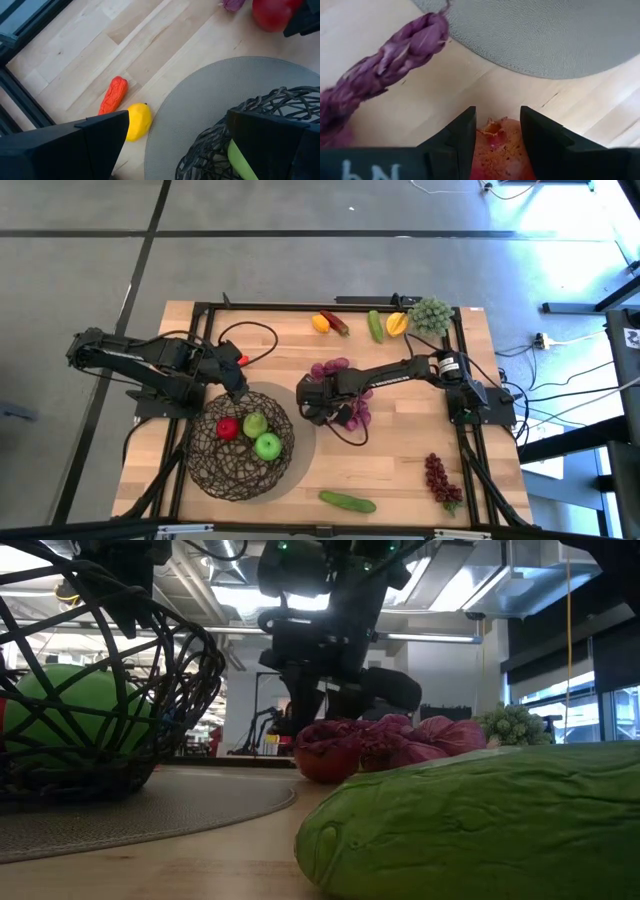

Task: Build produce basket
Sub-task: Put the red pomegranate into the black wire basket

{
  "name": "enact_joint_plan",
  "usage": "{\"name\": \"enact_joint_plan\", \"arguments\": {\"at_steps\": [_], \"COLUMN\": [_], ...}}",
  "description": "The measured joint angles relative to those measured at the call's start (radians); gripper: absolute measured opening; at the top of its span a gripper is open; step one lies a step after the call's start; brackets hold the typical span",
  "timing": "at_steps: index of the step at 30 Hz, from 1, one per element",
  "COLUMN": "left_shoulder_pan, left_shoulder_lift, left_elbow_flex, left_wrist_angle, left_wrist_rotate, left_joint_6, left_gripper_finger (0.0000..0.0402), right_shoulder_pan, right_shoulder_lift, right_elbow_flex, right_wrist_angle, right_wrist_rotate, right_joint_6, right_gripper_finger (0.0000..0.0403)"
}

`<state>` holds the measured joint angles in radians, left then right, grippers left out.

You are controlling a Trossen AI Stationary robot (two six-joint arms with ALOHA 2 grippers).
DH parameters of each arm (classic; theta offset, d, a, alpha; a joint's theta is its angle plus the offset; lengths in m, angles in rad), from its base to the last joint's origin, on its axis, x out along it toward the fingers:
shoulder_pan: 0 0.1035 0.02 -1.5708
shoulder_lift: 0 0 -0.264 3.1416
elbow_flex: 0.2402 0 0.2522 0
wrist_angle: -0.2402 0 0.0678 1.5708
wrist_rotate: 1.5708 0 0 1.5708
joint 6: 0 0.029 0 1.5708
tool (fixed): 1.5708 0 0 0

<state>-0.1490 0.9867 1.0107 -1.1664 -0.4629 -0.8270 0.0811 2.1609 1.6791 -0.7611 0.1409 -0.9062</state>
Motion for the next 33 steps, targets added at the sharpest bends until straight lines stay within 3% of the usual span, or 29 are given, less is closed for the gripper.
{"name": "enact_joint_plan", "arguments": {"at_steps": [10,15,20,33], "left_shoulder_pan": [0.0,-0.001,-0.001,0.0], "left_shoulder_lift": [0.0,0.0,0.0,0.0], "left_elbow_flex": [0.0,0.0,0.0,0.0], "left_wrist_angle": [0.0,0.0,0.0,0.0], "left_wrist_rotate": [0.0,0.0,0.0,0.0], "left_joint_6": [0.0,0.0,0.0,0.0], "left_gripper_finger": [0.0324,0.0324,0.0324,0.0324], "right_shoulder_pan": [-0.006,-0.006,-0.006,-0.033], "right_shoulder_lift": [0.0,0.0,0.0,-0.001], "right_elbow_flex": [0.0,0.0,0.0,0.0], "right_wrist_angle": [0.002,0.001,0.001,-0.012], "right_wrist_rotate": [0.098,0.126,0.127,0.094], "right_joint_6": [-0.122,-0.121,-0.119,-0.014], "right_gripper_finger": [0.0147,0.0119,0.0092,0.0088]}}
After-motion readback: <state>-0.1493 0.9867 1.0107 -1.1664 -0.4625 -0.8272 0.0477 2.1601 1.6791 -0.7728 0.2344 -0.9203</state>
